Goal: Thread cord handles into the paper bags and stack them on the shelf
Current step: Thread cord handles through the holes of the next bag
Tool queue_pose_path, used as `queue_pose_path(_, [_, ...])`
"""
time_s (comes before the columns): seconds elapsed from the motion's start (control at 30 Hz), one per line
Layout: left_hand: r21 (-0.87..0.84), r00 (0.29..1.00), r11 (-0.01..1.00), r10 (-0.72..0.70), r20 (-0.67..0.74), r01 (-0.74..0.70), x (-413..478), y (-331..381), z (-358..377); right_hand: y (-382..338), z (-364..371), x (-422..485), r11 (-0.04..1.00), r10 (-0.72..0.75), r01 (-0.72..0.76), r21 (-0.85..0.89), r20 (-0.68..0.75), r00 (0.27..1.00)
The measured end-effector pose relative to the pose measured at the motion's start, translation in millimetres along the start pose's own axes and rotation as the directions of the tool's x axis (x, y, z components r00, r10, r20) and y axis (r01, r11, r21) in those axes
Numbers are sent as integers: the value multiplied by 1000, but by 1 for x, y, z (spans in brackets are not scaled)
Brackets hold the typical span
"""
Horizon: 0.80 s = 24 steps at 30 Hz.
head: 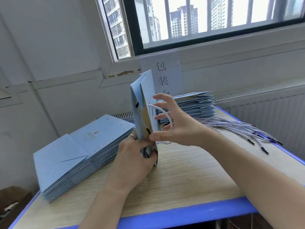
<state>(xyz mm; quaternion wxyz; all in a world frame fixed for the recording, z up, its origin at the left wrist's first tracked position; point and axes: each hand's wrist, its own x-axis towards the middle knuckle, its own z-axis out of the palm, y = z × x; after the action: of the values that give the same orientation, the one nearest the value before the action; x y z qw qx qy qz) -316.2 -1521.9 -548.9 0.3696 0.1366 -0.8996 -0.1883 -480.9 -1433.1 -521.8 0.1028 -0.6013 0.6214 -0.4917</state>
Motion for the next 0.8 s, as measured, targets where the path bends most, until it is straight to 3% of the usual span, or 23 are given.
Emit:
queue_pose_path(0.37, [-82, 998, 996, -48, -50, 44, 5, 0, 8, 1, 0, 0, 1000, 7, -7, 27, -3, 1000])
queue_pose_path(0.57, [46, 1000, 999, 8, -4, -8, 4, -2, 12, 1, -3, 0, 999, 6, -6, 48, -6, 1000])
queue_pose_path(0.8, [161, 994, 984, 89, -56, -79, 1, -5, 7, 2, -2, 1, 999, 5, -5, 48, 1, 1000])
